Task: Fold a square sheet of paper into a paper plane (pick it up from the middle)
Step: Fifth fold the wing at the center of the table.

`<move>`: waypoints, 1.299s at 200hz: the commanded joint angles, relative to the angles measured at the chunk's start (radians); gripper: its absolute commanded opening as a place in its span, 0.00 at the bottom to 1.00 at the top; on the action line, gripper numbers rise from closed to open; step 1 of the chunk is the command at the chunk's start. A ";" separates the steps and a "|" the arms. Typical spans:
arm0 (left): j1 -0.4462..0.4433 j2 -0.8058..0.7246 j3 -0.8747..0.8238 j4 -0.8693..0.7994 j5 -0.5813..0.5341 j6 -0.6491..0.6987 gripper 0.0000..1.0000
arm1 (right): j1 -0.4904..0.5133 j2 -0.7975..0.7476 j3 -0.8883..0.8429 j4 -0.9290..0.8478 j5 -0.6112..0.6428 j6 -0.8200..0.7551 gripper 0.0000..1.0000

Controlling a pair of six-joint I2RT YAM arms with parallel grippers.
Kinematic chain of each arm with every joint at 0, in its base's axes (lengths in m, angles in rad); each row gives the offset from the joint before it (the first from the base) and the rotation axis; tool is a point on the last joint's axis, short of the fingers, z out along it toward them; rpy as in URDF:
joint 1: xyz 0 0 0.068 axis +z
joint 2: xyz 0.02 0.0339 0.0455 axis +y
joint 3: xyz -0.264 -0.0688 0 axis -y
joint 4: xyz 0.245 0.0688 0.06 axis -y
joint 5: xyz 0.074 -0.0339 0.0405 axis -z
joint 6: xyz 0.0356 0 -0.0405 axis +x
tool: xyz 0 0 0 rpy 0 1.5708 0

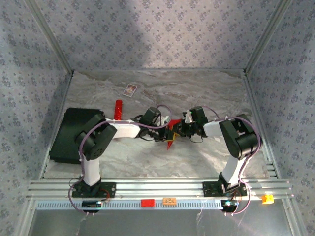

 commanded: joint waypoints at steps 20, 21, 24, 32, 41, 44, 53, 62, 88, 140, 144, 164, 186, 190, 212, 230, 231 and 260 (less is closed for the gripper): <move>-0.006 0.041 0.057 -0.031 0.041 0.027 0.02 | -0.002 0.028 -0.030 -0.110 0.084 -0.017 0.14; -0.006 0.041 0.058 -0.031 0.041 0.029 0.02 | -0.002 0.028 -0.029 -0.110 0.085 -0.017 0.14; -0.006 0.043 0.058 -0.034 0.040 0.029 0.02 | 0.000 0.027 -0.029 -0.110 0.084 -0.017 0.14; -0.007 0.046 0.062 -0.042 0.041 0.037 0.02 | -0.002 0.027 -0.031 -0.111 0.084 -0.017 0.14; -0.008 0.049 0.063 -0.049 0.037 0.040 0.02 | -0.001 0.028 -0.030 -0.111 0.084 -0.016 0.14; -0.008 0.049 0.063 -0.051 0.035 0.043 0.02 | -0.002 0.026 -0.031 -0.111 0.085 -0.017 0.14; -0.009 0.053 0.066 -0.058 0.032 0.048 0.02 | -0.001 0.026 -0.031 -0.111 0.085 -0.018 0.14; -0.009 0.061 0.068 -0.067 0.032 0.055 0.02 | -0.001 0.027 -0.031 -0.113 0.086 -0.017 0.14; -0.014 0.072 0.056 -0.089 0.012 0.072 0.01 | -0.002 0.029 -0.030 -0.114 0.085 -0.017 0.14; -0.036 0.068 0.014 -0.121 -0.023 0.093 0.01 | -0.002 0.032 -0.028 -0.128 0.090 -0.021 0.14; -0.039 0.067 0.011 -0.125 -0.026 0.095 0.01 | -0.003 0.032 -0.028 -0.129 0.091 -0.021 0.14; -0.049 0.060 -0.009 -0.144 -0.049 0.103 0.00 | -0.005 0.029 -0.028 -0.132 0.092 -0.023 0.14; -0.057 0.046 -0.030 -0.150 -0.055 0.108 0.00 | -0.004 0.026 -0.029 -0.134 0.094 -0.023 0.14; -0.057 0.044 -0.033 -0.152 -0.054 0.110 0.00 | -0.004 0.026 -0.028 -0.134 0.094 -0.022 0.14; -0.058 0.033 -0.045 -0.143 -0.032 0.114 0.00 | -0.004 0.027 -0.030 -0.135 0.097 -0.023 0.14; -0.059 0.020 -0.061 -0.131 -0.025 0.108 0.01 | -0.004 0.026 -0.029 -0.136 0.098 -0.023 0.14; -0.059 0.020 -0.061 -0.130 -0.024 0.107 0.01 | -0.004 0.026 -0.029 -0.137 0.098 -0.023 0.14; -0.060 0.004 -0.094 -0.102 0.016 0.089 0.03 | -0.006 0.025 -0.030 -0.139 0.099 -0.022 0.14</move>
